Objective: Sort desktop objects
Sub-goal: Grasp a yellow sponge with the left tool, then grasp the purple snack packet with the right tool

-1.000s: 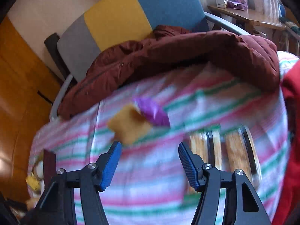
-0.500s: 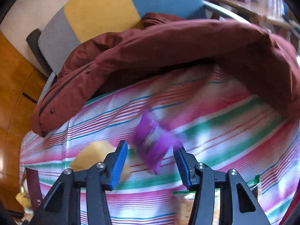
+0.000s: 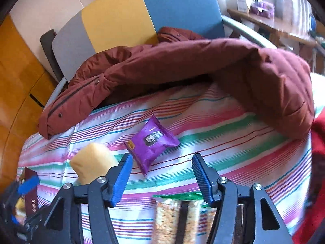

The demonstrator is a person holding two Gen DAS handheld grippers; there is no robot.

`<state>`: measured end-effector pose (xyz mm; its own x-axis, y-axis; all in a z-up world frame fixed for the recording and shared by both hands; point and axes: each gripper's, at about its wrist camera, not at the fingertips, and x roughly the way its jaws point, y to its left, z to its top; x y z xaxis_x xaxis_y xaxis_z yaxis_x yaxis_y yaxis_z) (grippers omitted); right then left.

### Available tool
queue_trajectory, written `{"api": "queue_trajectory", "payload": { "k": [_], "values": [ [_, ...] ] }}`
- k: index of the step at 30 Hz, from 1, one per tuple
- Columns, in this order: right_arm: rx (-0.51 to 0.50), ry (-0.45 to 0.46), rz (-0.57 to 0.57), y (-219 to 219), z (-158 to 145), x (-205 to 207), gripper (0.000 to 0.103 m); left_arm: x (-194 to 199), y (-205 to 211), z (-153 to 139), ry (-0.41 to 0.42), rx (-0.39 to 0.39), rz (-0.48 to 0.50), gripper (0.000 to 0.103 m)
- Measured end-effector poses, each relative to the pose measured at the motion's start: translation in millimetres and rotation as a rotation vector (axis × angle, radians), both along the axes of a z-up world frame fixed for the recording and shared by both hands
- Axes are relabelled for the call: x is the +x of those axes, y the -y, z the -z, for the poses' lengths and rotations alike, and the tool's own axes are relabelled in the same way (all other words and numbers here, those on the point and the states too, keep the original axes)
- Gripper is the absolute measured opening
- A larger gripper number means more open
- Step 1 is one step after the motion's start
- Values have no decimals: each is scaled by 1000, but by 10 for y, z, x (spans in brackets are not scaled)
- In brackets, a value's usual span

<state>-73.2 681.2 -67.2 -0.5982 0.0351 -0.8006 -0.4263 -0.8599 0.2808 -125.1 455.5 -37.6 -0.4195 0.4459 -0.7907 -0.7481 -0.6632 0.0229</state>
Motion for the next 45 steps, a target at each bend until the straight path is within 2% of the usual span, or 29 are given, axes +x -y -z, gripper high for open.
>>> {"api": "queue_trajectory", "payload": {
  "k": [2,7,14,19,20,21,22,25,27,31,34,39,40,42,45],
  "values": [
    [-5,6,-15,-24,-1,-4,66,-39,-153,36,-23,-21,65,85],
    [-27,16,-18,-84,27,37,73,-177,-336,102,-23,-27,146,88],
    [-63,13,-26,-104,67,48,85,-285,-552,278,-33,-77,222,89],
    [-50,17,-27,-97,78,50,85,-252,-697,418,-66,-141,270,88],
    [-48,19,-29,-94,84,47,85,-269,-716,456,-61,-155,265,85],
    [-45,21,-32,-90,88,45,85,-289,-723,483,-51,-159,259,71],
    [-37,23,-36,-82,92,40,85,-302,-718,493,-34,-146,258,63],
    [6,29,-55,-30,100,24,85,-280,-646,488,-1,-101,247,57],
    [44,27,-81,36,89,-3,85,-273,-579,474,16,-85,227,55],
    [107,32,-153,154,49,-128,85,-363,-368,433,129,-47,96,54],
    [198,85,-223,238,67,-328,85,-321,-238,385,131,-31,39,54],
    [280,169,-303,325,191,-646,85,-251,-102,378,175,-14,-17,54],
    [290,183,-308,336,219,-685,83,-238,-88,380,179,-13,-22,54],
    [288,212,-306,338,293,-745,67,-209,-59,375,181,-14,-32,54],
    [237,198,-293,325,311,-709,59,-193,-28,400,194,-11,-48,54]
  ]
}}
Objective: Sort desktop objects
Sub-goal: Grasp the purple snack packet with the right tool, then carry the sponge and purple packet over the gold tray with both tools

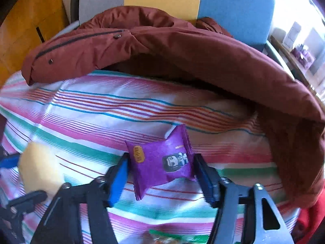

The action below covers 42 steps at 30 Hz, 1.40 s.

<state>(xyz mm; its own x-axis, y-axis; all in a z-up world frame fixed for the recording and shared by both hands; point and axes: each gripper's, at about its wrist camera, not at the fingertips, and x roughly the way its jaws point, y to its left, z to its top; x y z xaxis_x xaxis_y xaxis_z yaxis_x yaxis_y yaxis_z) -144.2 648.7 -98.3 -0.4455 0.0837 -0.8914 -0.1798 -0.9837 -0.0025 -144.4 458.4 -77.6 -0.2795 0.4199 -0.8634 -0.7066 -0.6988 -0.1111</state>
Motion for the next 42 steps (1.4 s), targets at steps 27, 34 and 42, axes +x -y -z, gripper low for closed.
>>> {"api": "queue_trajectory", "payload": {
  "k": [27,34,42],
  "values": [
    [-208,-167,-77,1482,-560,1155,57,1027,1293,-956,-87,136,-205,54],
    [-207,-184,-142,2010,-620,1237,57,1178,1848,-1107,-164,137,-282,54],
    [-197,-205,-218,2560,-748,1287,57,1268,2440,-1225,-248,138,-381,54]
  ]
}}
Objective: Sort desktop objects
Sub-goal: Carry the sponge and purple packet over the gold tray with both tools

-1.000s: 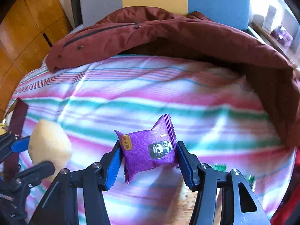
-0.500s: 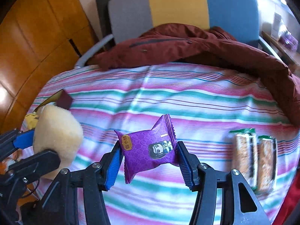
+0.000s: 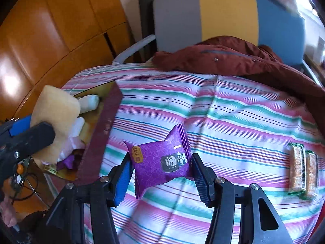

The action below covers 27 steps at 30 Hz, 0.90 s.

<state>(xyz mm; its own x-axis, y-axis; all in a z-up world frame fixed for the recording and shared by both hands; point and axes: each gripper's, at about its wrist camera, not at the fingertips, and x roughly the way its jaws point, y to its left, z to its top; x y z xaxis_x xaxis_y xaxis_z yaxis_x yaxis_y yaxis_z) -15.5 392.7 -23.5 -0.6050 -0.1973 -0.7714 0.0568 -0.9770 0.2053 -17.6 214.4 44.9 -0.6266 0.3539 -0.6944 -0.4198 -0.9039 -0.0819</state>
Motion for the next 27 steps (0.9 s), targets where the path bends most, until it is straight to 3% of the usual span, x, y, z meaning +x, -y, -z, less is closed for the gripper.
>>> {"api": "queue_trajectory", "payload": {
  "k": [10,16,23,27],
  "values": [
    [-15,-27,-59,630,-138,-5,57,-73,717,107,22,33,-109,54],
    [-17,-34,-122,1038,-165,-28,57,-155,1353,162,38,81,-217,54],
    [-27,-27,-214,1524,-129,-99,57,-244,2044,202,44,137,-352,54],
    [-29,-14,-240,1688,-75,-146,57,-313,2230,232,53,161,-381,54]
  ]
}}
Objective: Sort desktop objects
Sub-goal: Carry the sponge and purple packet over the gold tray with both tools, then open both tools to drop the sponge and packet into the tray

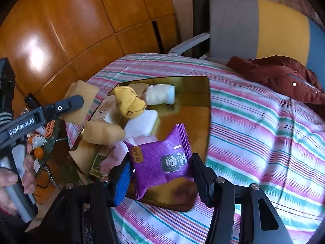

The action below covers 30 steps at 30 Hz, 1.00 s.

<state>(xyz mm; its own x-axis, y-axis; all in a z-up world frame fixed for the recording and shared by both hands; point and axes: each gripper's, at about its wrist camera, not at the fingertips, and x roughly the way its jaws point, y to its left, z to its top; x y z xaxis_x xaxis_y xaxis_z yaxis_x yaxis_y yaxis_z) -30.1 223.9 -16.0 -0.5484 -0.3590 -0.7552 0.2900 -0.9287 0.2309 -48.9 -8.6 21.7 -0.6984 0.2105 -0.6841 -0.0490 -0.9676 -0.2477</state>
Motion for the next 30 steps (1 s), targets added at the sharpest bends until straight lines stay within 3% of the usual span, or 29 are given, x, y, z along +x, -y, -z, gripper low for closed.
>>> {"api": "queue_trajectory", "payload": {
  "k": [11,20,26,30],
  "values": [
    [17,32,20,90,111,-178,57,-306,-309,-2,8,72,118,55],
    [25,47,21,83,179,-198,60,-506,-575,152,38,-26,133,59],
    [26,53,34,76,214,-209,65,-515,-538,205,56,-47,110,64],
    [26,47,33,87,202,-203,66,-477,-525,201,48,-60,95,75]
  ]
}}
